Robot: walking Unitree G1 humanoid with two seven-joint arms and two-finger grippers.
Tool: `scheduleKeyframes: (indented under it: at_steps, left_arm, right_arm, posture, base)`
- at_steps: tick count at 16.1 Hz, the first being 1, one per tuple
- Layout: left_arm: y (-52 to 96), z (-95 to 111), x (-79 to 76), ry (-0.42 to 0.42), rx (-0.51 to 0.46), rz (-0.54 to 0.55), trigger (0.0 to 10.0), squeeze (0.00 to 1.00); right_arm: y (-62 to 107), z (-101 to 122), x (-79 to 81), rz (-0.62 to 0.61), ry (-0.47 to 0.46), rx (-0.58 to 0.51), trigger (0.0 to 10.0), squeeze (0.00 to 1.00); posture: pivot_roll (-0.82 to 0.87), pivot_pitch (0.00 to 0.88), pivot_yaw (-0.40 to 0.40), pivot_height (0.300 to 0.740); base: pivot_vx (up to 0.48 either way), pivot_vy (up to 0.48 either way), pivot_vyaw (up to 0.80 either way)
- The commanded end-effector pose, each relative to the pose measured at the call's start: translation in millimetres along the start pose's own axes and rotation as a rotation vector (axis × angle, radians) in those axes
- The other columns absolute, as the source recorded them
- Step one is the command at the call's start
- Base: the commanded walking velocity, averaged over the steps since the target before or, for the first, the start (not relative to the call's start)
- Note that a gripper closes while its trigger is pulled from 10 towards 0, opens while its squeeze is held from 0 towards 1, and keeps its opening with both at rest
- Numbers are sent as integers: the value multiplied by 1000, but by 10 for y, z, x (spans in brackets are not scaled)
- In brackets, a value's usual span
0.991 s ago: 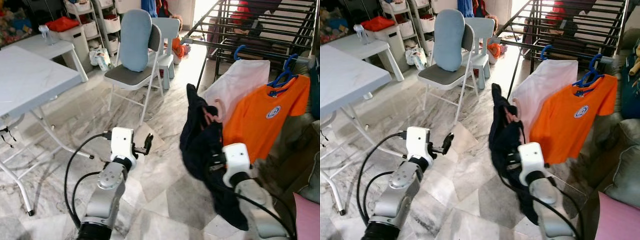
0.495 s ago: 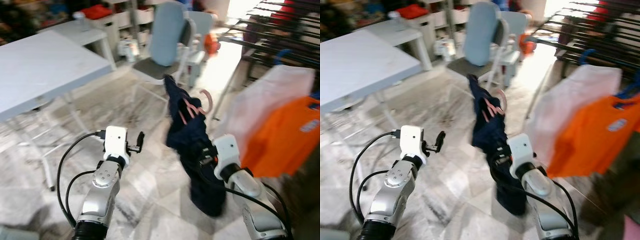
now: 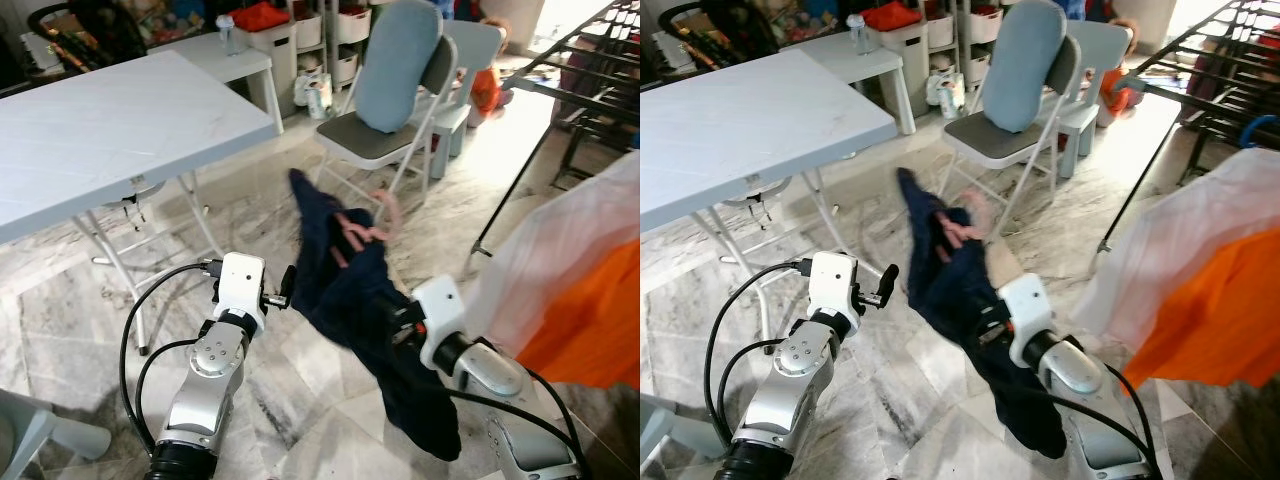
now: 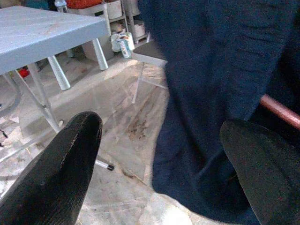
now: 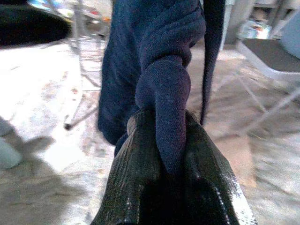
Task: Hang hanger
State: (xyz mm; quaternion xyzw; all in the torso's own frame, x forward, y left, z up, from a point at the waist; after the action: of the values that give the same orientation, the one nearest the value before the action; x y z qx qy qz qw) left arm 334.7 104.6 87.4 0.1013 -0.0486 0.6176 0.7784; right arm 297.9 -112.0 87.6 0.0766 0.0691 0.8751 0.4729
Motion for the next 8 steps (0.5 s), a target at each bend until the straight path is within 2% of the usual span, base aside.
scheduleKeyframes:
  at_steps: [1, 2, 4, 5, 6, 8]
  left_arm:
    - [-29, 19, -34, -12, -6, -18, 10000, 0]
    - [-43, 65, -111, 3, -22, -55, 10000, 0]
    - [-45, 60, -142, 4, -19, -67, 10000, 0]
    - [-51, 48, -148, 2, -15, -68, 10000, 0]
    - [-108, 49, -134, 5, -14, -62, 10000, 0]
    - [-183, 50, -77, -7, -12, -43, 10000, 0]
  right_arm:
    - [-17, 201, 70, 43, 23, -61, 10000, 0]
    - [-43, 257, 62, 35, 27, -76, 10000, 0]
    - [-59, 292, 93, 49, 11, -80, 10000, 0]
    - [-57, 317, 187, 106, -11, -71, 10000, 0]
    - [-5, 352, 359, 220, -3, -57, 10000, 0]
    - [75, 398, 480, 314, 8, -46, 10000, 0]
  posture:
    - [-166, 0, 51, 740]
    - [-167, 0, 52, 740]
    - [-165, 0, 54, 740]
    - [-165, 0, 54, 740]
    - [-165, 0, 50, 740]
    - [-176, 0, 51, 740]
  base:
    - [0, 0, 800]
    - [0, 0, 0]
    - [0, 0, 0]
    - [0, 0, 0]
    - [0, 0, 0]
    - [0, 0, 0]
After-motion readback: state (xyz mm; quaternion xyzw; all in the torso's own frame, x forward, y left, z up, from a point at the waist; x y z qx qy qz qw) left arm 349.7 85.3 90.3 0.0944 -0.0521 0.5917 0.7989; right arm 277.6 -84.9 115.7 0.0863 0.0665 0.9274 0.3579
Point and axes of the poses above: a point about 5 cm out from each wrist's last joint towards the gripper, its own y axis pointing back from the gripper into the wrist, its own z axis along the axis of the wrist's last joint, x = y × z, the point moved 4 cm from there along -y, pointing out of the wrist towards the gripper, and after that the axes turned 8 degrees about -y, right-handed, at the moved point
